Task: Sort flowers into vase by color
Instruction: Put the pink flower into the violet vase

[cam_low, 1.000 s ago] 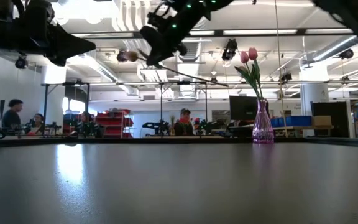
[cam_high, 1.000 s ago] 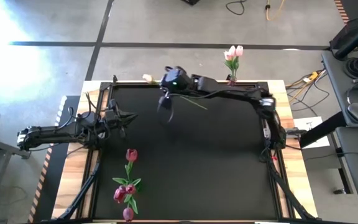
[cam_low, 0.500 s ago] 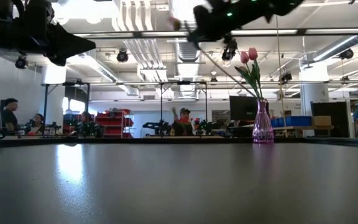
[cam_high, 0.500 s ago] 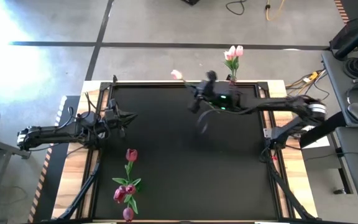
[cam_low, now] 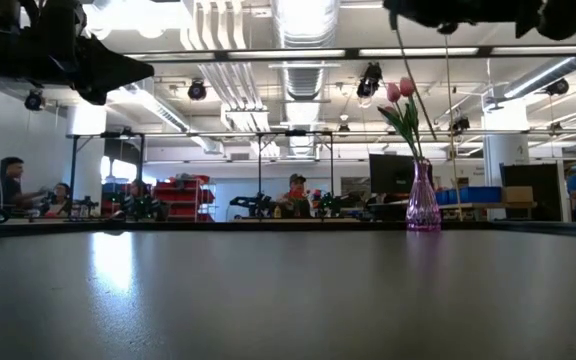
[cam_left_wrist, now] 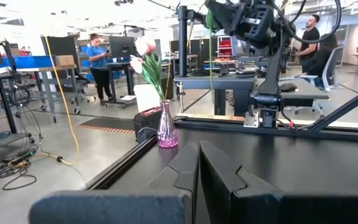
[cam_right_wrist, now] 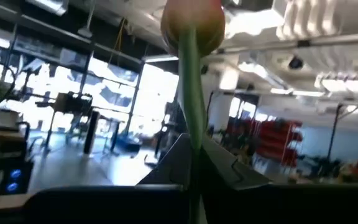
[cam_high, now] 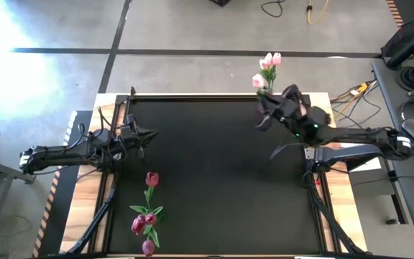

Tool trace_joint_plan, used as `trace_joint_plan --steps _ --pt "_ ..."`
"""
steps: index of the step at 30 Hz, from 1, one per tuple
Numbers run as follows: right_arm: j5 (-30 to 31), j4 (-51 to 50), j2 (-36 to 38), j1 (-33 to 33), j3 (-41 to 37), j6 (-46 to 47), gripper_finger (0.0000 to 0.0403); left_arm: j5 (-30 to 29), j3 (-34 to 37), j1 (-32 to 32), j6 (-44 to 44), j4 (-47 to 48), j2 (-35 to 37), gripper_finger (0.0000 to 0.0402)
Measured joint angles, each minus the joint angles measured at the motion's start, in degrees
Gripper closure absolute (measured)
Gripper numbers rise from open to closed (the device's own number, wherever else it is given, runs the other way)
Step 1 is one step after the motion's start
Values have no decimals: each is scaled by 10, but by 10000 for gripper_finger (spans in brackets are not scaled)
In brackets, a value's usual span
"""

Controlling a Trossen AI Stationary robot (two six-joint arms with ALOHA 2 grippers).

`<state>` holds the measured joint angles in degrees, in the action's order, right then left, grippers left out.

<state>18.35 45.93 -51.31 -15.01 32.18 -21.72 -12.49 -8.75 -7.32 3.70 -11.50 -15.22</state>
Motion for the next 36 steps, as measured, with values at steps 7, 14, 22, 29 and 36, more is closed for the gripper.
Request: trace_joint_plan --steps 7,14,22,29,36 --pt "13 163 26 -13 -53 -126 394 0 0 0 0 0 0 402" --pt "9 235 -2 -82 -55 -150 394 0 0 0 0 -1 0 402" --pt "-41 293 -76 -190 -55 -83 394 0 0 0 2 -1 0 402" --pt "-55 429 -158 -246 -55 -72 394 0 0 0 0 -1 0 402" --pt "-70 441 -213 -281 -49 -53 394 0 0 0 -2 0 0 402"
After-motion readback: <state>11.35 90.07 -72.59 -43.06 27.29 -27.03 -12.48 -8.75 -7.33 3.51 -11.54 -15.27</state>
